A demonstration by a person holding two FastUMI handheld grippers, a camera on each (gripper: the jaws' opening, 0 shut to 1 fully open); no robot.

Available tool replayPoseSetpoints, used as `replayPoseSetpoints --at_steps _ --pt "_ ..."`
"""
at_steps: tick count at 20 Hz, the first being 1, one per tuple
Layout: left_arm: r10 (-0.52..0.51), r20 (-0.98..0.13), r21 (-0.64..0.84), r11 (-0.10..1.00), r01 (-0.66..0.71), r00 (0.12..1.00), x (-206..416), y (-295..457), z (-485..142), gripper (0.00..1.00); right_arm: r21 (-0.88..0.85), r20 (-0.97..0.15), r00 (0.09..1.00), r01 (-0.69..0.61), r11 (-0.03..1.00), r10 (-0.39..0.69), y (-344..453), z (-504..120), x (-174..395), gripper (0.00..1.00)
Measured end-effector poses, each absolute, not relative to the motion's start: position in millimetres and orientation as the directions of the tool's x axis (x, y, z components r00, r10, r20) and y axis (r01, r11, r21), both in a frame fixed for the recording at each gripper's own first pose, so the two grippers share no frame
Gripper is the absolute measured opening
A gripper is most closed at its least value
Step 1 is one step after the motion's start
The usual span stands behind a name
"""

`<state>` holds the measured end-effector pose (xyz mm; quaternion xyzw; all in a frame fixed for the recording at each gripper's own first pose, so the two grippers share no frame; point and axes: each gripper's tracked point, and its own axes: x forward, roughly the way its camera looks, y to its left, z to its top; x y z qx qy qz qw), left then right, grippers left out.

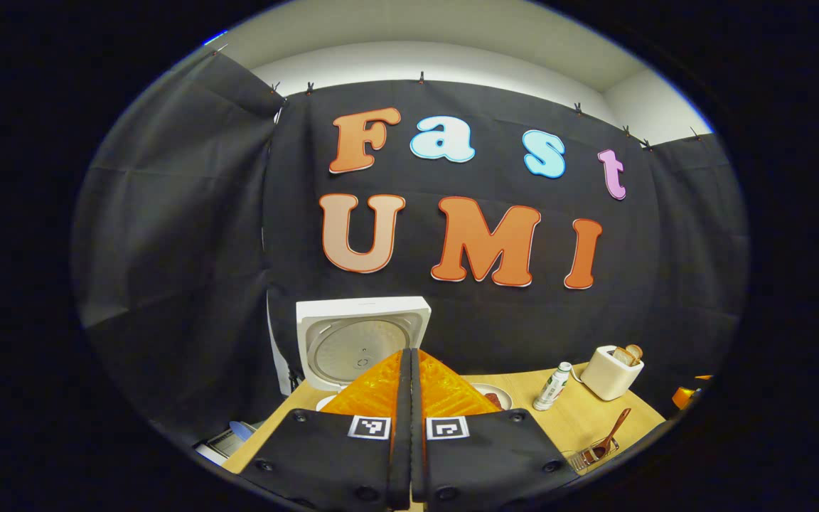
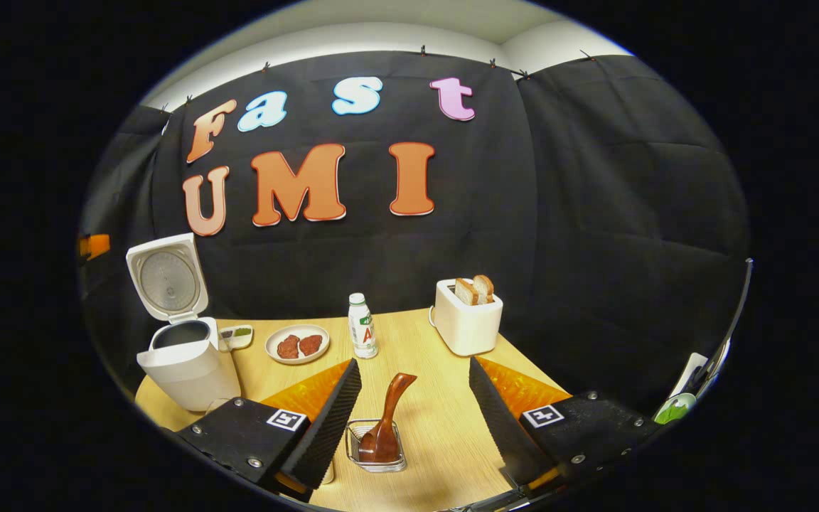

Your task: Close the left gripper, press the button to open the rice cooker; take a wooden spoon from the chopstick holder with the right hand, scoop a spoonful of rice and pour it into the rice cooker, then put the wooden spoon back into the chopstick holder.

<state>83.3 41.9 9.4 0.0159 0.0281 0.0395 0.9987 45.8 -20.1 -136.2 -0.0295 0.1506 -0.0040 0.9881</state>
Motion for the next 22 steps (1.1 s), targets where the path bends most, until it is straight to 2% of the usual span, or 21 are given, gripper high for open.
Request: replayPoseSetpoints --at_steps 4,6,7,10,11,12,13,16,19,22 --pt "0.141 -0.02 0.058 0.988 -0.14 0.99 66.0 57.9 22.7 0.07 0.002 -0.405 0.914 -0.028 1.0 0.027 -6.3 -178.2 58.5 0.95" --pt "0.152 -0.028 0.055 0.987 -0.151 0.988 61.8 65.4 20.9 0.12 0.041 -0.45 0.892 -0.028 0.999 0.043 -1.4 -196.7 66.6 0.95" --pt "0.161 -0.032 0.052 0.986 -0.159 0.986 58.9 70.8 18.6 0.19 0.048 -0.471 0.881 -0.024 0.999 0.044 -2.0 -206.5 71.0 0.95" --pt "0.172 -0.052 0.038 0.985 -0.17 0.984 52.6 78.7 11.1 0.19 0.053 -0.544 0.838 -0.011 0.999 0.039 -3.9 -237.1 85.5 0.95" --pt "0.178 -0.063 0.039 0.984 -0.176 0.982 51.6 83.5 6.5 0.34 0.06 -0.566 0.824 -0.011 0.998 0.043 -3.3 -245.2 90.0 0.95" --pt "0.183 -0.069 0.042 0.983 -0.18 0.981 49.7 87.6 5.0 0.43 0.072 -0.584 0.81 -0.01 0.997 0.051 -1.6 -253.0 94.3 0.94" --pt "0.193 -0.072 0.044 0.981 -0.19 0.979 47.5 91.4 3.2 0.48 0.094 -0.599 0.798 -0.01 0.996 0.065 0.9 -259.8 97.5 0.94" --pt "0.214 -0.074 0.037 0.977 -0.212 0.974 42.1 101.6 2.6 0.48 0.118 -0.627 0.776 0.014 0.993 0.063 -0.4 -280.4 110.3 0.93" --pt "0.232 -0.09 0.035 0.973 -0.23 0.969 39.4 110.5 -4.1 0.94 0.141 -0.645 0.761 0.025 0.99 0.073 2.5 -292.8 119.8 0.87" --pt "0.281 -0.093 0.058 0.959 -0.277 0.955 38.3 126.3 -9.9 0.93 0.157 -0.643 0.762 0.034 0.987 0.076 4.3 -293.1 131.5 0.75"
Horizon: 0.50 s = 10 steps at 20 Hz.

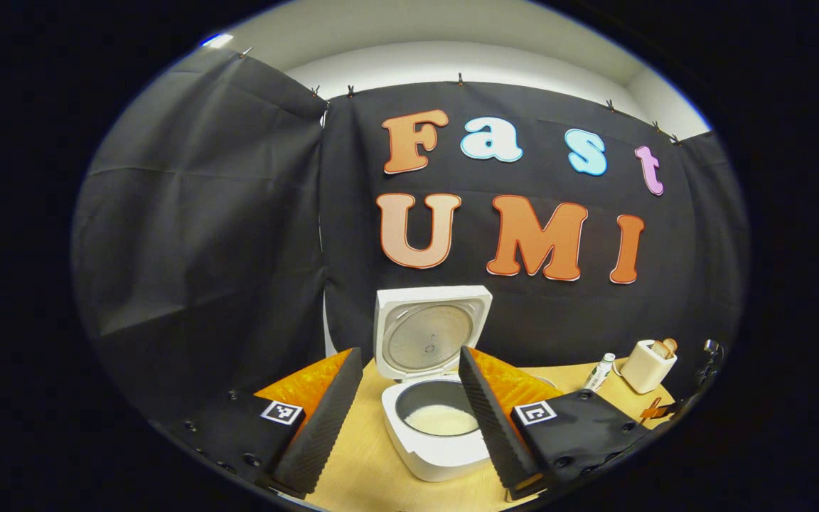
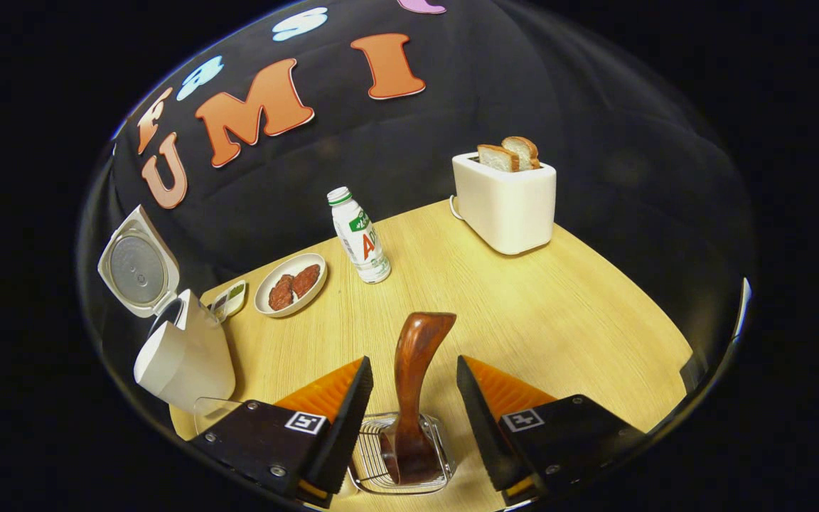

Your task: Close the left gripper, press the button to open the rice cooker; take a wooden spoon from the chopstick holder with the right hand, scoop a spoonful of rice and pour it into the rice cooker, then put the wooden spoon back into the chopstick holder.

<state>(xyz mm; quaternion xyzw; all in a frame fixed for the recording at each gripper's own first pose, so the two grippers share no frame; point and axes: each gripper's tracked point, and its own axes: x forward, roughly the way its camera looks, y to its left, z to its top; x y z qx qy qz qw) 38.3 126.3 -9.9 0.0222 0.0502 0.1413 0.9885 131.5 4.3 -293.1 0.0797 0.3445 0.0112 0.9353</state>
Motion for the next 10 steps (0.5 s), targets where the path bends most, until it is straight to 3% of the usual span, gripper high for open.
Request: replayPoseSetpoints --at_steps 3,4,5,8,10 --pt "0.319 -0.109 0.069 0.947 -0.313 0.941 37.3 135.2 -16.1 0.96 0.182 -0.64 0.763 0.043 0.982 0.085 7.4 -292.0 139.4 0.61" --pt "0.32 -0.113 0.062 0.947 -0.315 0.941 37.4 136.0 -18.1 0.97 0.195 -0.644 0.759 0.043 0.98 0.095 10.0 -292.3 141.0 0.48" --pt "0.317 -0.116 0.052 0.948 -0.313 0.941 37.6 136.9 -19.2 0.99 0.203 -0.652 0.751 0.045 0.978 0.1 10.2 -294.1 140.7 0.49" --pt "0.317 -0.12 0.037 0.948 -0.315 0.941 38.3 140.7 -21.3 0.99 0.221 -0.665 0.737 0.041 0.974 0.12 16.0 -297.2 141.3 0.32" --pt "0.322 -0.12 0.041 0.947 -0.319 0.939 38.2 143.0 -22.3 0.99 0.238 -0.678 0.723 0.043 0.97 0.135 18.0 -297.9 140.6 0.27"
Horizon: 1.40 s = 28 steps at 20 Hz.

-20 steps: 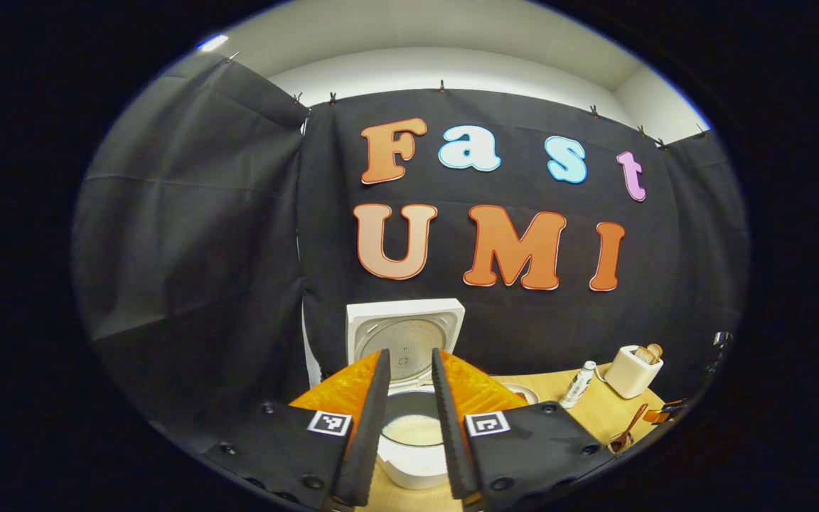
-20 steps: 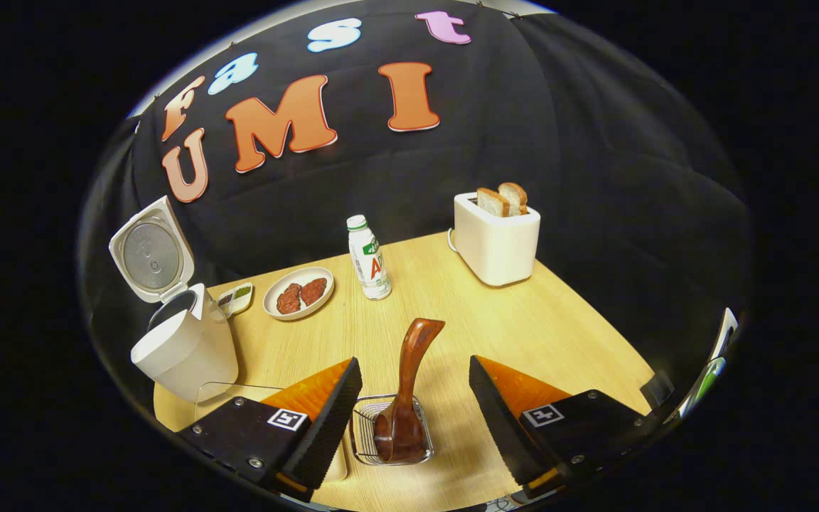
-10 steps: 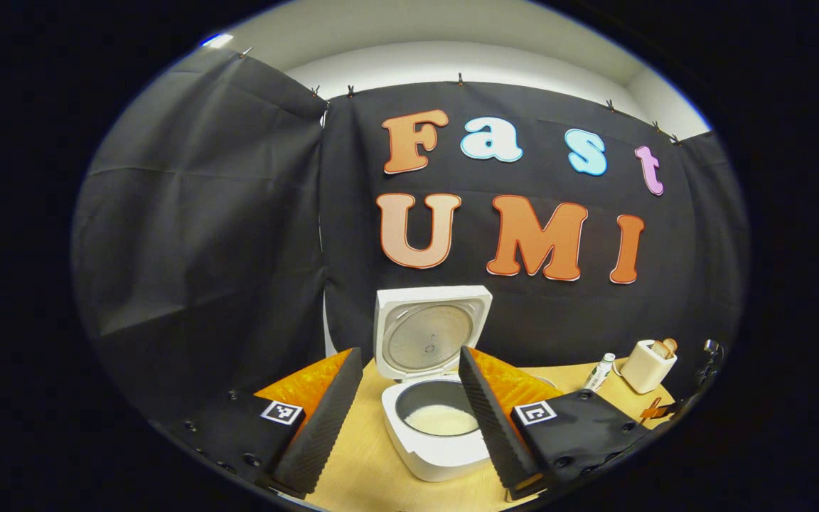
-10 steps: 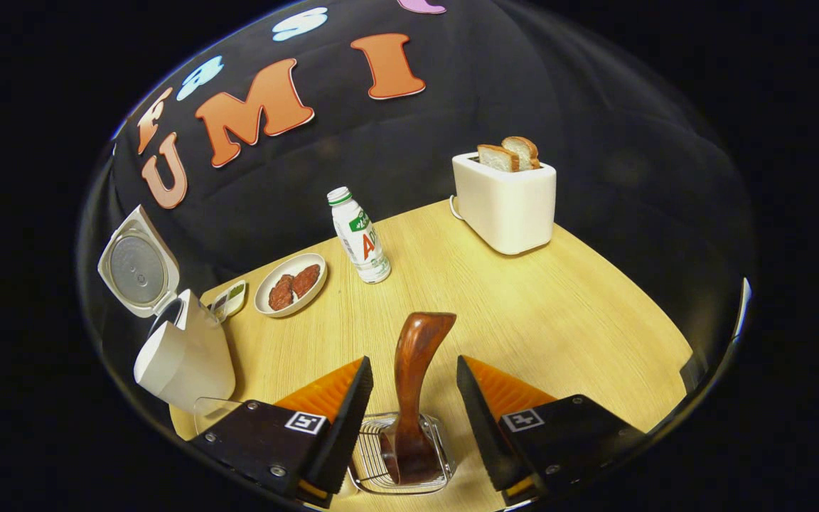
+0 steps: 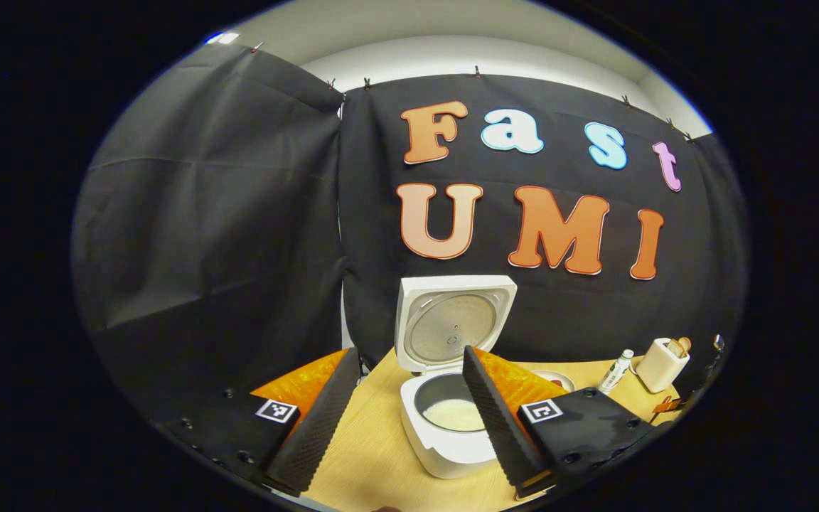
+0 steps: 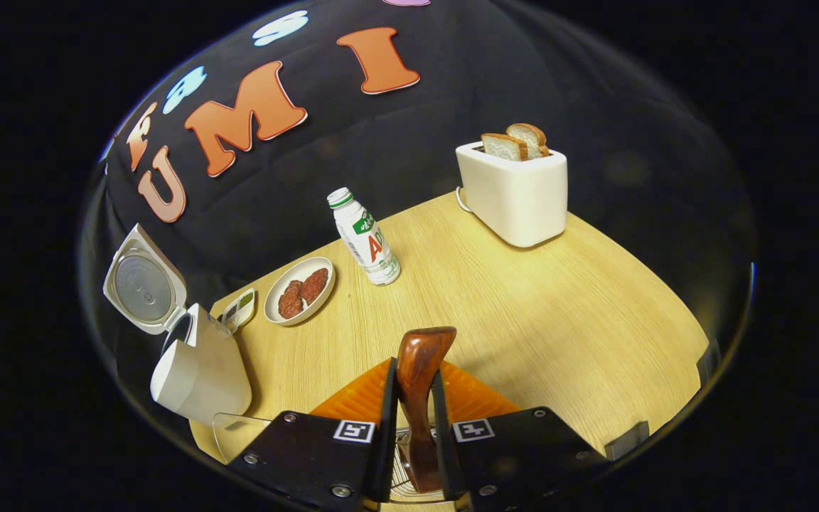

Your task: Close the left gripper, press the button to open the rice cooker; take a wooden spoon from the chopstick holder with the right hand, scoop a spoonful of rice and pour it into the rice cooker, then put the wooden spoon back into the chopstick holder.

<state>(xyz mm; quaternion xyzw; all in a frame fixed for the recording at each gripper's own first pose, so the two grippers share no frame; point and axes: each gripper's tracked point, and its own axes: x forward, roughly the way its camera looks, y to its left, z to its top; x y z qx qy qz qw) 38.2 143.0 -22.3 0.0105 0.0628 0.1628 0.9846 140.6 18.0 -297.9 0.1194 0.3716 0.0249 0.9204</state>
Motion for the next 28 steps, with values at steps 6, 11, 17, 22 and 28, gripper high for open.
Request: replayPoseSetpoints --at_steps 6,11,17,22,28 --pt "0.318 -0.131 0.022 0.948 -0.318 0.939 37.7 143.9 -25.9 0.99 0.252 -0.686 0.715 0.059 0.966 0.135 17.6 -291.4 138.7 0.1" --pt "0.297 -0.108 0.017 0.955 -0.297 0.949 39.9 135.5 -15.3 0.99 0.26 -0.59 0.796 0.028 0.965 0.136 27.2 -242.6 139.1 0.03" --pt "0.266 -0.097 0.006 0.964 -0.267 0.959 39.5 122.2 -13.9 0.99 0.184 -0.442 0.884 -0.08 0.98 0.155 57.2 -165.2 126.8 0.03" --pt "0.249 -0.092 0.004 0.968 -0.249 0.964 38.5 118.8 -12.7 0.99 0.2 -0.33 0.915 -0.17 0.965 0.23 107.6 -122.2 108.0 0.03" --pt "0.226 -0.081 0.03 0.974 -0.224 0.971 43.6 119.1 -7.5 0.99 0.119 -0.296 0.93 -0.192 0.974 0.22 151.4 -160.1 96.4 0.03"
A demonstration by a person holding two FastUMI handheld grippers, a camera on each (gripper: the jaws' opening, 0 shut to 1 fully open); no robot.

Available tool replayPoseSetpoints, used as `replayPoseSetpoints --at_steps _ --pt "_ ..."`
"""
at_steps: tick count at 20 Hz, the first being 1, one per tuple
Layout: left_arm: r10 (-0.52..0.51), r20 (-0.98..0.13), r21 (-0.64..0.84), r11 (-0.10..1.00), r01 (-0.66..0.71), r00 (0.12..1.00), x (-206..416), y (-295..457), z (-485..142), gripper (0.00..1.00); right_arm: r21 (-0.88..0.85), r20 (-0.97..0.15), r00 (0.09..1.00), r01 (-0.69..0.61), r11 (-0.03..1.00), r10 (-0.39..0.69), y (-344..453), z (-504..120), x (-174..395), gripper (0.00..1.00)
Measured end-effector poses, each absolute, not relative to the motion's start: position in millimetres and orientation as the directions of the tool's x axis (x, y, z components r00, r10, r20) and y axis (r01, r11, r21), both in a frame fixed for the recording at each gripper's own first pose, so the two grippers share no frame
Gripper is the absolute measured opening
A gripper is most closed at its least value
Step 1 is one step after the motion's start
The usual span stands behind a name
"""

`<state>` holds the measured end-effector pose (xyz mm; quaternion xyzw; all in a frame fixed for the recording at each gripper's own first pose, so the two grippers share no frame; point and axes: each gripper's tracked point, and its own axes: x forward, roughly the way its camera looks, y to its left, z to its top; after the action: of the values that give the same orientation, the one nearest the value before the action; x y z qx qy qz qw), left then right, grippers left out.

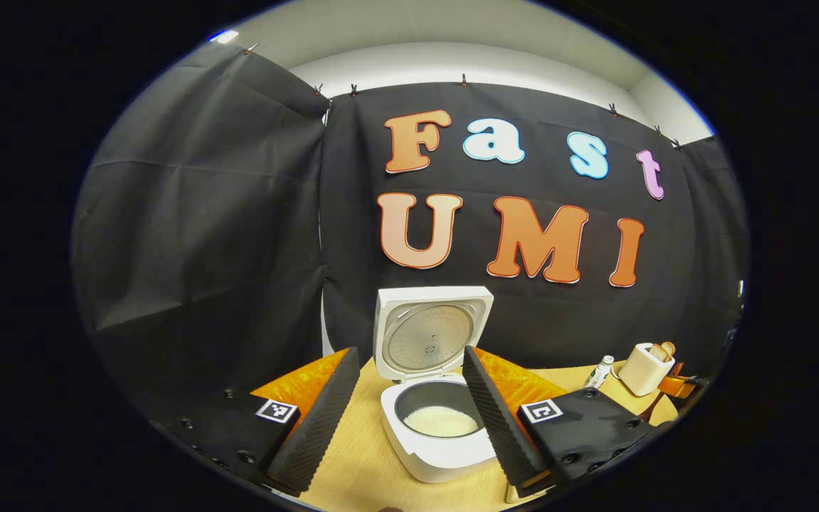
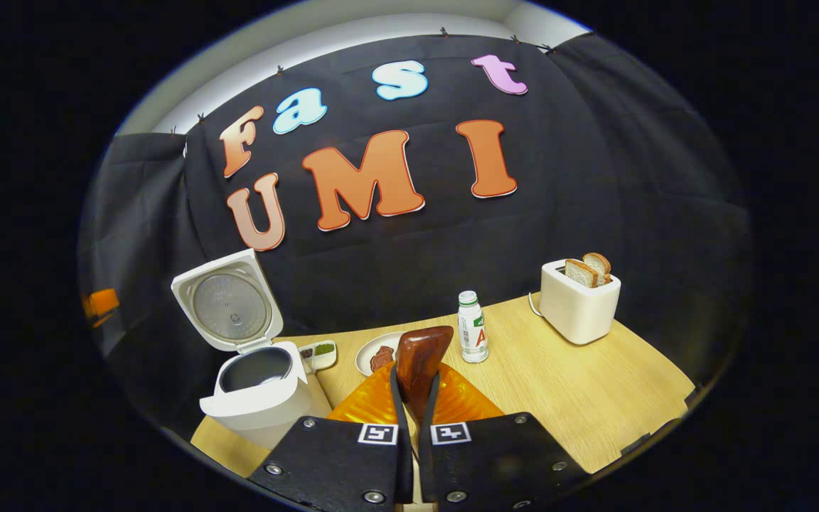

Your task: Close the left gripper, press the button to open the rice cooker; take a wooden spoon from the chopstick holder with the right hand, scoop a spoonful of rice and pour it into the rice cooker, then put the wooden spoon back into the chopstick holder.

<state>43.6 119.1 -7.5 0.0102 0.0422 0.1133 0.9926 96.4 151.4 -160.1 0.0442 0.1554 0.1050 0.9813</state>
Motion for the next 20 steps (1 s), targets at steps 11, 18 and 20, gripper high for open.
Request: replayPoseSetpoints --at_steps 11,18,20 --pt "0.166 -0.115 0.051 0.986 -0.162 0.979 73.0 136.6 -35.1 0.99 -0.067 -0.373 0.919 -0.162 0.985 0.126 177.2 -253.5 100.8 0.03" --pt "0.181 -0.126 0.028 0.983 -0.179 0.975 77.0 149.6 -41.4 0.99 0.036 -0.45 0.875 -0.181 0.983 0.177 199.4 -286.8 90.9 0.03" --pt "0.185 -0.129 0.031 0.983 -0.183 0.974 73.9 150.9 -42.9 0.99 0.146 -0.461 0.859 -0.174 0.974 0.222 213.2 -287.4 87.9 0.03"
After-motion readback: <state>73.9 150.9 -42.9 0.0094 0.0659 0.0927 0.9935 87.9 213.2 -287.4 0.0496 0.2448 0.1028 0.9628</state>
